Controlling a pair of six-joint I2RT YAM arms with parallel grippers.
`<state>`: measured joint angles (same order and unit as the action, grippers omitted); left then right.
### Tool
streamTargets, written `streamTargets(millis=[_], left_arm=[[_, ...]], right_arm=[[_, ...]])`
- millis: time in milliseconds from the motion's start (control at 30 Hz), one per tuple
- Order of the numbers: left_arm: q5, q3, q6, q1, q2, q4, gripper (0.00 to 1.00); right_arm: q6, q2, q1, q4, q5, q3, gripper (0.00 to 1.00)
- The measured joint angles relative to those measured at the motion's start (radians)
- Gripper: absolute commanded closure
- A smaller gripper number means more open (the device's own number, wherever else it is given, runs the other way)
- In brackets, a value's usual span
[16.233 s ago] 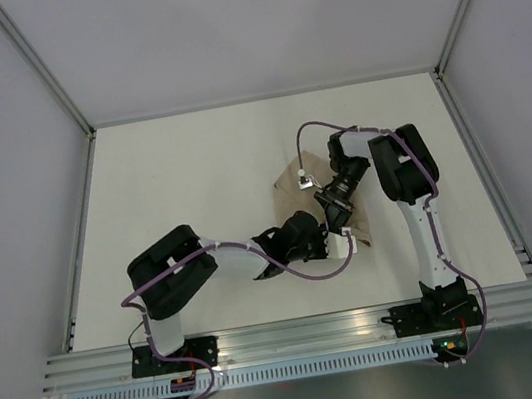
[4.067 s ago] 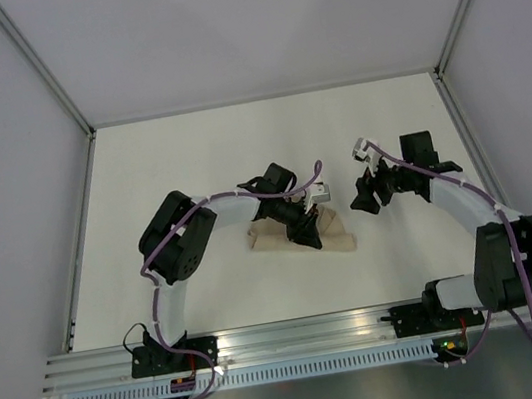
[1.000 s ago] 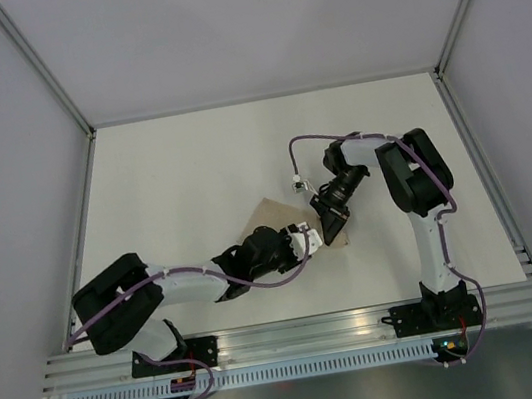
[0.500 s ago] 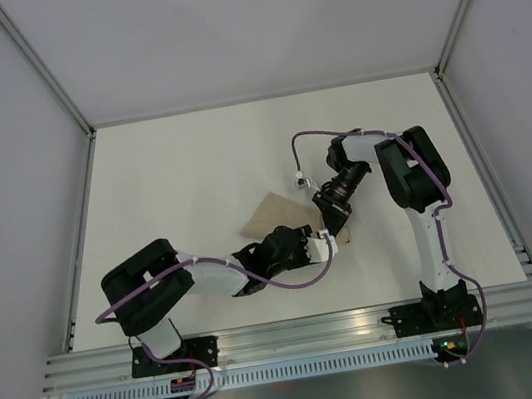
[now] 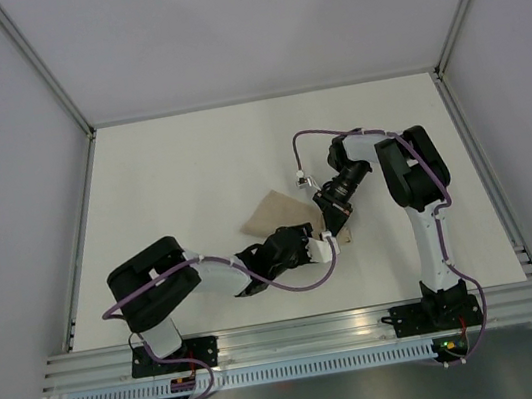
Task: Fold the napkin, place the utensils inside, and roll it up
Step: Roll the napkin with the utensil
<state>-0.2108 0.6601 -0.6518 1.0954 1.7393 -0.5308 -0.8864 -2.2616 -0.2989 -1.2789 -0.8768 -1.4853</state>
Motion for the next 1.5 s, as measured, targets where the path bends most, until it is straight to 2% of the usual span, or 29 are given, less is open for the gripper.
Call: streamTargets(millis=[200, 300, 400, 433, 533, 600, 633, 833, 1033, 1233, 1500], left_arm=[[-0.025, 0.002, -0.027, 0.000, 0.026, -0.045, 0.40], [-0.023, 0.018, -0.031, -0.002, 0.042, -0.044, 0.47], [-0.013, 0.031, -0.031, -0.002, 0.051, -0.024, 0.62], [-0.010, 0.040, -0.030, -0.002, 0.056, -0.010, 0.73], [0.000, 0.077, -0.038, -0.002, 0.068, 0.051, 0.88], [0.008, 0.100, -0.041, -0.003, 0.068, 0.089, 0.94], [0.016, 0.109, -0.042, -0.006, 0.070, 0.105, 0.97], [0.090, 0.172, -0.034, -0.031, 0.072, 0.211, 0.98], [0.216, 0.237, 0.001, -0.077, 0.082, 0.298, 0.98], [0.338, 0.289, 0.046, -0.125, 0.094, 0.370, 0.98], [0.549, 0.408, 0.090, -0.188, 0.151, 0.500, 0.97]], right_arm=[[0.000, -0.003, 0.000, -0.002, -0.001, -0.002, 0.89], [0.000, -0.003, 0.000, -0.002, -0.001, -0.002, 0.89], [0.001, -0.003, 0.002, -0.002, -0.001, -0.002, 0.88], [0.002, -0.003, 0.002, -0.002, -0.001, -0.002, 0.87], [0.004, -0.003, 0.009, -0.001, 0.003, -0.003, 0.83], [0.006, -0.003, 0.018, -0.001, 0.003, -0.003, 0.80], [0.008, -0.002, 0.020, -0.001, 0.003, -0.003, 0.75], [0.039, 0.023, 0.019, 0.002, 0.020, 0.007, 0.49], [0.113, 0.117, 0.023, 0.071, 0.066, 0.063, 0.36], [0.201, 0.255, 0.068, 0.266, 0.140, 0.150, 0.33], [0.293, 0.493, 0.206, 0.521, 0.168, 0.290, 0.32]])
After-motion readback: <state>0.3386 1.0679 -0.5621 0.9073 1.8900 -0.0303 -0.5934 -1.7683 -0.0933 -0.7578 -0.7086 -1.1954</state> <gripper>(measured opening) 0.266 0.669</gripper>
